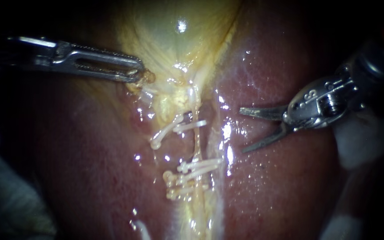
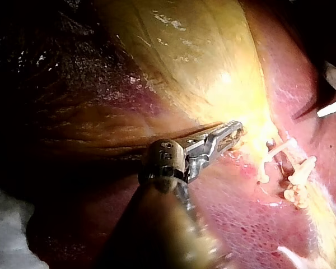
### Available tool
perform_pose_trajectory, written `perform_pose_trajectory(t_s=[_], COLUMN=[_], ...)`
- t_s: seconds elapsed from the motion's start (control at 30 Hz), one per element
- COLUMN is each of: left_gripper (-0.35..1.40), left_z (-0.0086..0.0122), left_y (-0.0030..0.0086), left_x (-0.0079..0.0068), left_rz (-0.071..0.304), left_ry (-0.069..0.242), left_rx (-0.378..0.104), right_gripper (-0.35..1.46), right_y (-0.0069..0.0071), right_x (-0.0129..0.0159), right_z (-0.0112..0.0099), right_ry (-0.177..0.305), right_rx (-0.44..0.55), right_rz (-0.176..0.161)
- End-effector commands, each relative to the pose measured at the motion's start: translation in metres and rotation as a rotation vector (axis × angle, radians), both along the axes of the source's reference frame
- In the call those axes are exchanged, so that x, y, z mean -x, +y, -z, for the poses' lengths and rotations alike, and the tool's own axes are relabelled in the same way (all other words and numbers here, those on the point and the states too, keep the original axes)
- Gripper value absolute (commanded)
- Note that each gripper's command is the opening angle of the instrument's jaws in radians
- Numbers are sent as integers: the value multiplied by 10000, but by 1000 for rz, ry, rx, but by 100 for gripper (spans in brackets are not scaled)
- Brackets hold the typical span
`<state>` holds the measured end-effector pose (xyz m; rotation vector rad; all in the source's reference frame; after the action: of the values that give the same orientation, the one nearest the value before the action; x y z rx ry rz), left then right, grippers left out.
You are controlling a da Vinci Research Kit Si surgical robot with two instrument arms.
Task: Go to the cutting position right tube
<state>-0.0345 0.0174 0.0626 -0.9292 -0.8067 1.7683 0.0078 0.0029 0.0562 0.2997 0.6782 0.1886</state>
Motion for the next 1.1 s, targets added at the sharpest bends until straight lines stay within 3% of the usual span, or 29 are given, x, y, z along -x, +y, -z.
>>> perform_pose_trajectory(t_s=[0.03, 0.33, 0.43, 0.6, 0.77, 0.83, 1.1], left_gripper=[-35, -35, -35, -35, -35, -35, -35], left_z=[6, 58, 66, 66, 66, 66, 67], left_y=[2, 22, 25, 23, 23, 23, 22], left_x=[-4, -41, -48, -47, -46, -46, -46], left_rz=[-2, 35, 46, 48, 49, 49, 49], left_ry=[-2, 9, 7, 9, 9, 9, 9], left_rx=[-2, 1, -4, -3, -3, -3, -3], right_gripper=[144, 144, 144, 144, 144, 144, 144], right_y=[0, 0, 0, -4, -18, -21, -24], right_x=[0, -2, -4, -16, -31, -36, -46], right_z=[0, 0, -1, -9, -28, -38, -75], right_ry=[0, 3, 6, 28, 77, 107, 132], right_rx=[0, -7, -13, -46, -170, -203, -327], right_rz=[0, 4, 7, 37, 37, 16, -33])
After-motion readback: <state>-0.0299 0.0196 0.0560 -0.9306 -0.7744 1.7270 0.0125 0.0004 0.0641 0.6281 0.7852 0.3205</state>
